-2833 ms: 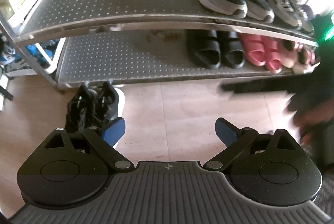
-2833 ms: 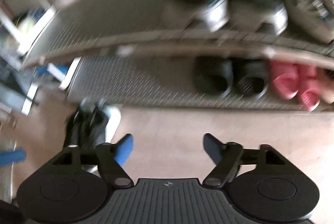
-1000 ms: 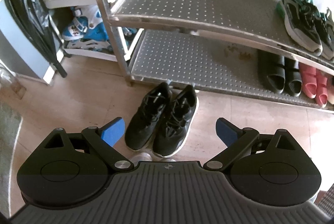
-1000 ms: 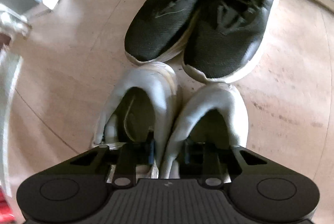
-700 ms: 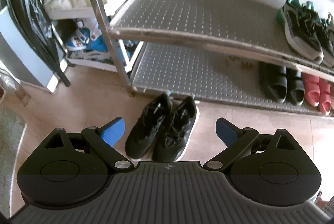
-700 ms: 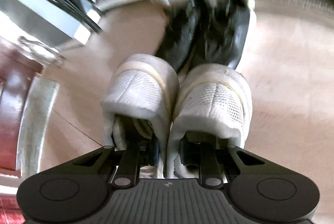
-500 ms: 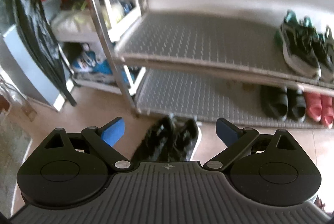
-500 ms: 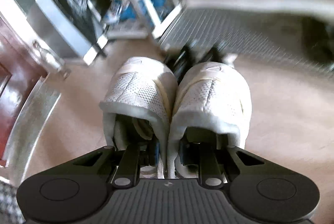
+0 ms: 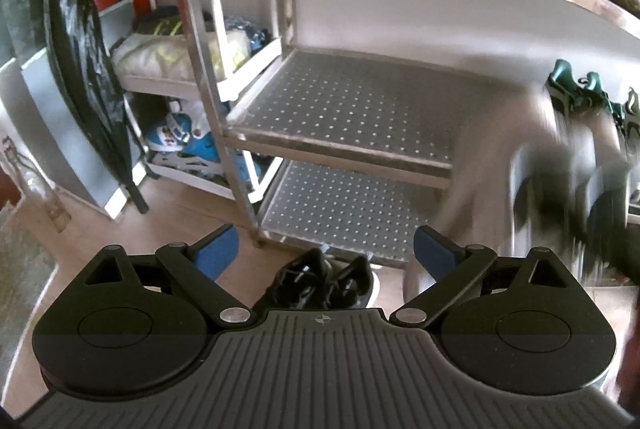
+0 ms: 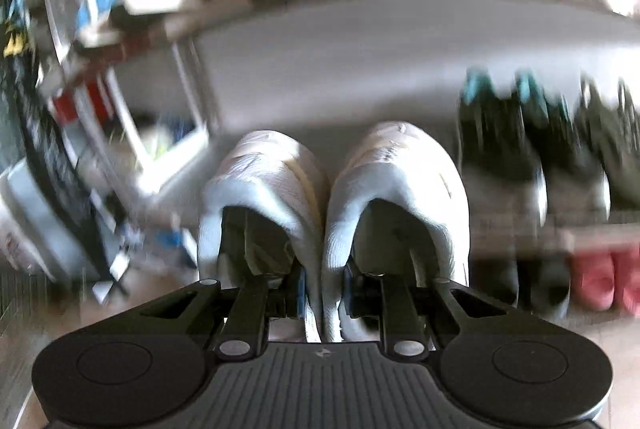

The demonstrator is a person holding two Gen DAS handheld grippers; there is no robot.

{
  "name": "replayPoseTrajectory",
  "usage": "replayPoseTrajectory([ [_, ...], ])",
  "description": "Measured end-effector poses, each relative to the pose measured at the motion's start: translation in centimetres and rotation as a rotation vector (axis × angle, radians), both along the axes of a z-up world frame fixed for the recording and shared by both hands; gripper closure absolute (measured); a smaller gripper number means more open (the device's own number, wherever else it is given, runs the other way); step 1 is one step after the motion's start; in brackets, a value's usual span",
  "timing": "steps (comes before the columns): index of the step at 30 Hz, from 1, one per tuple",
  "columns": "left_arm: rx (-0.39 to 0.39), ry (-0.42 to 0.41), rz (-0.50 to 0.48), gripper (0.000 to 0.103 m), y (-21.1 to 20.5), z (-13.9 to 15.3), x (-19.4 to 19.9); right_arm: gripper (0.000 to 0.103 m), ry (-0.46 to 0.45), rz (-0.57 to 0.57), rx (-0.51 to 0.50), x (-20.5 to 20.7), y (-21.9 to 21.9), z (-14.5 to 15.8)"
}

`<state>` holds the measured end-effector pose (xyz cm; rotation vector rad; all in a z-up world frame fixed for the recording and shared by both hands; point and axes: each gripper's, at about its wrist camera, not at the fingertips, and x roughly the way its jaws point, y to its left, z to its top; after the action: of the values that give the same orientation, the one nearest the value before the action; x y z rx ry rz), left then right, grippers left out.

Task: Organize scattered shoes
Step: 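Lift the white sneakers with the right tool and carry them to the middle shelf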

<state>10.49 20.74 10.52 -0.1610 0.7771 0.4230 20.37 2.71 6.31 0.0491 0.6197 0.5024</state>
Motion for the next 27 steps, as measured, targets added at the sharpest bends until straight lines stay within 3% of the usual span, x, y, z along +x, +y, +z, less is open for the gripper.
replayPoseTrajectory([
  [5,-0.022,0.014,0.004,0.005,0.4,-0.7,1.1,0.083,-0.103,-0.031,-0.065,7.0,3.2,1.0],
  [6,-0.028,0.017,0.003,0.005,0.4,-0.9,1.4,0.074,-0.113,-0.042,-0.088,8.1,3.3,0.5],
  [11,-0.022,0.025,-0.060,0.005,-0.9,-1.2,2.4,0.061,-0.156,-0.095,-0.193,13.6,3.7,-1.9],
  [13,-0.003,0.027,-0.091,0.005,-1.8,-1.2,2.8,0.048,-0.134,-0.087,-0.173,12.6,1.8,-1.2],
  [16,-0.014,0.023,-0.111,0.005,-2.9,-1.2,2.8,0.038,-0.065,-0.055,-0.140,9.4,-2.7,0.1],
  [20,-0.029,-0.009,-0.148,0.005,-4.8,-0.7,2.5,0.039,0.032,0.009,-0.097,5.3,-7.2,-0.1],
  [21,-0.028,-0.011,-0.150,0.005,-5.2,-0.7,2.5,0.045,0.055,0.033,-0.094,4.4,-8.1,-0.7],
  [22,-0.025,-0.007,-0.147,0.005,-5.5,-0.8,2.6,0.061,0.075,0.054,-0.091,3.6,-8.8,-1.3],
  [23,-0.021,-0.002,-0.141,0.005,-5.8,-0.9,2.6,0.069,0.100,0.062,-0.093,3.3,-8.9,-2.0],
  [25,-0.015,0.005,-0.128,0.005,-6.2,-1.0,2.8,0.074,0.236,0.057,-0.117,3.6,-8.0,-3.9],
  [27,-0.006,-0.004,-0.121,0.005,-6.5,-0.8,2.8,0.076,0.260,0.106,-0.085,3.5,-7.2,-4.3],
])
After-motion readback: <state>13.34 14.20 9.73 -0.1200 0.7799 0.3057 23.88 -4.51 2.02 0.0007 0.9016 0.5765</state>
